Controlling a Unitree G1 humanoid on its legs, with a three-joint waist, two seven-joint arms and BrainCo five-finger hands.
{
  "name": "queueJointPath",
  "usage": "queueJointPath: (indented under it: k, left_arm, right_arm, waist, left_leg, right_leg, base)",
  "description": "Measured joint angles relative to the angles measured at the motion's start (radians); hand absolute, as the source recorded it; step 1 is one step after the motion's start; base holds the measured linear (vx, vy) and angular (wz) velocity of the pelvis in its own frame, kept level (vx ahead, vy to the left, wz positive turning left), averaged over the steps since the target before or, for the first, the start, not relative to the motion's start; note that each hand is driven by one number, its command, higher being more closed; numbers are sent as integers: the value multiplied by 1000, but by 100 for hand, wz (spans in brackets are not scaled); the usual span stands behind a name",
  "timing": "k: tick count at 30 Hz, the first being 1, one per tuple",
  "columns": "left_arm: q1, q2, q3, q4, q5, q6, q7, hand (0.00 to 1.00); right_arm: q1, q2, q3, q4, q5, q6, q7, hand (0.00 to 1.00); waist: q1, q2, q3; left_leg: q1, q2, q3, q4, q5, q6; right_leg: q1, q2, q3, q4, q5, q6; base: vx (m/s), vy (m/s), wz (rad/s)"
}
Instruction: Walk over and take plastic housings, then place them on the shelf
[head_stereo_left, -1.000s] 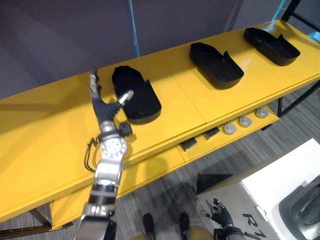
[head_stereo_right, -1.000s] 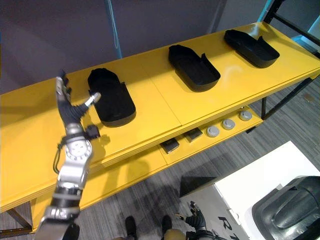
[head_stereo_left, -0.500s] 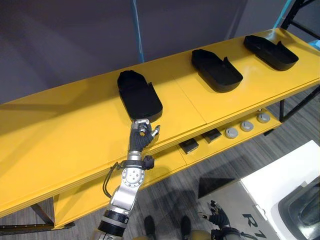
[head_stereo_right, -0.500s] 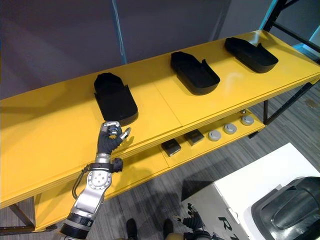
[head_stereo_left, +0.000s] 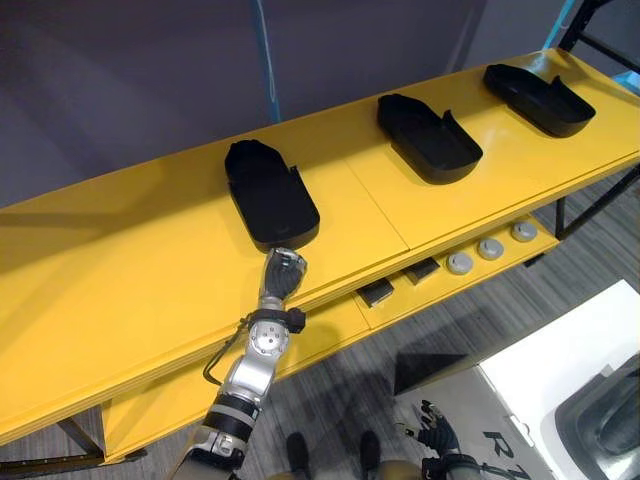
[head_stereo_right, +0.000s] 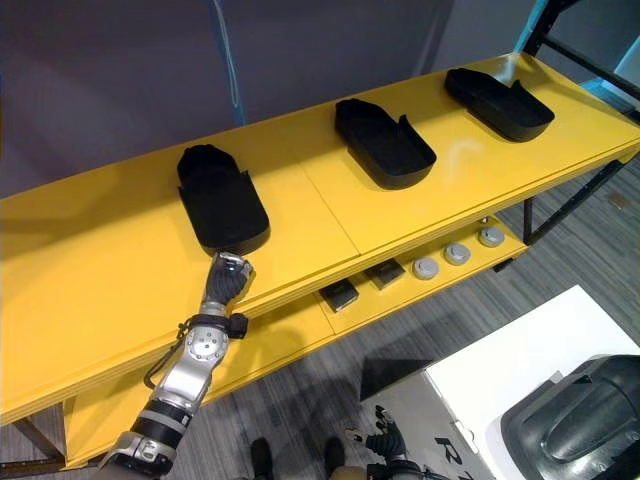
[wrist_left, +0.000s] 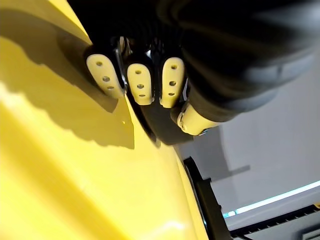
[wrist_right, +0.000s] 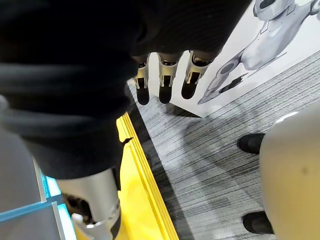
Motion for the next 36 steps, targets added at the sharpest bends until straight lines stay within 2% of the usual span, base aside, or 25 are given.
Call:
queueJointPath:
  k: [4, 9, 25, 28, 33, 36]
  left_arm:
    - [-58, 9, 7, 40, 0, 16, 0, 100]
    - [-93, 35, 14, 65, 0, 21, 1, 100]
    - [-122, 36, 28, 87, -1, 27, 13, 100]
    - [-98, 34, 28, 24, -2, 27, 13, 100]
    - [9, 34, 26, -221, -3, 16, 13, 100]
    - [71, 59, 32, -397, -2, -21, 12, 100]
  right_arm:
    - [-4, 0, -1, 3, 1, 0, 0, 0]
    - [-15, 0, -5, 8, 1, 0, 0, 0]
    - [-21, 0, -21, 12, 1, -1, 0, 0]
    - [-22, 0, -21, 12, 2, -1, 0, 0]
    - [-25, -1, -20, 20, 2, 0, 0, 0]
    - [-27, -5, -20, 38, 2, 1, 1, 0]
  waist:
    - [-4, -5, 3]
    - [-26, -7, 4]
    - [-41, -11, 10]
    - [-41, -10, 11]
    - [-35, -8, 12]
    - [-13, -6, 11]
  left_leg:
    - [-6, 2, 3, 0, -1, -2]
    - [-11, 3, 18, 0, -2, -3]
    - [-10, 5, 25, 0, -4, -5]
    - [-8, 5, 23, 0, -3, -5]
    - [13, 4, 6, 0, -3, -4]
    - [23, 4, -6, 0, -3, -5]
  right_leg:
    - [-8, 2, 3, 0, 0, -1]
    - [-19, 3, 9, 0, 1, -2]
    - [-21, 5, 25, 0, 3, -4]
    - [-19, 5, 22, 0, 3, -4]
    - [13, 4, 1, -4, 3, -4]
    - [29, 4, -4, -6, 2, -4]
  base:
    - [-7, 1, -1]
    - [-16, 2, -7]
    - [-19, 7, -2]
    - [0, 0, 0]
    - [-14, 2, 9]
    - [-47, 9, 9]
